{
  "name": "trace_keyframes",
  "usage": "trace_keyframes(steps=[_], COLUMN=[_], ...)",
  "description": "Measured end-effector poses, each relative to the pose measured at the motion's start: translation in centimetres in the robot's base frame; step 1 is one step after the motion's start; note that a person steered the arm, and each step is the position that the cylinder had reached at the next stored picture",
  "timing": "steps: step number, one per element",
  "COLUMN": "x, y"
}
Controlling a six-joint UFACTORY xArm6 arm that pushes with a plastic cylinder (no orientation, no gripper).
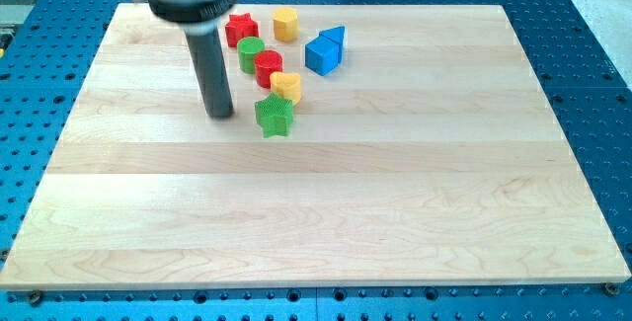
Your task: Touch the top of the red star
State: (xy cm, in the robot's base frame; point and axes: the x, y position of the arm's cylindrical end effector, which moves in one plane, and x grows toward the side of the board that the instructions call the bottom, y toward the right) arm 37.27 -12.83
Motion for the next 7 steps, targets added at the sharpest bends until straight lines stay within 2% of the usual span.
trace_keyframes(steps=[1, 2, 4, 6, 7], x=[-7.8, -13.5, -14.9, -14.9, -16.2], y=[-1.3, -1.8, 2.8, 3.2, 1.2])
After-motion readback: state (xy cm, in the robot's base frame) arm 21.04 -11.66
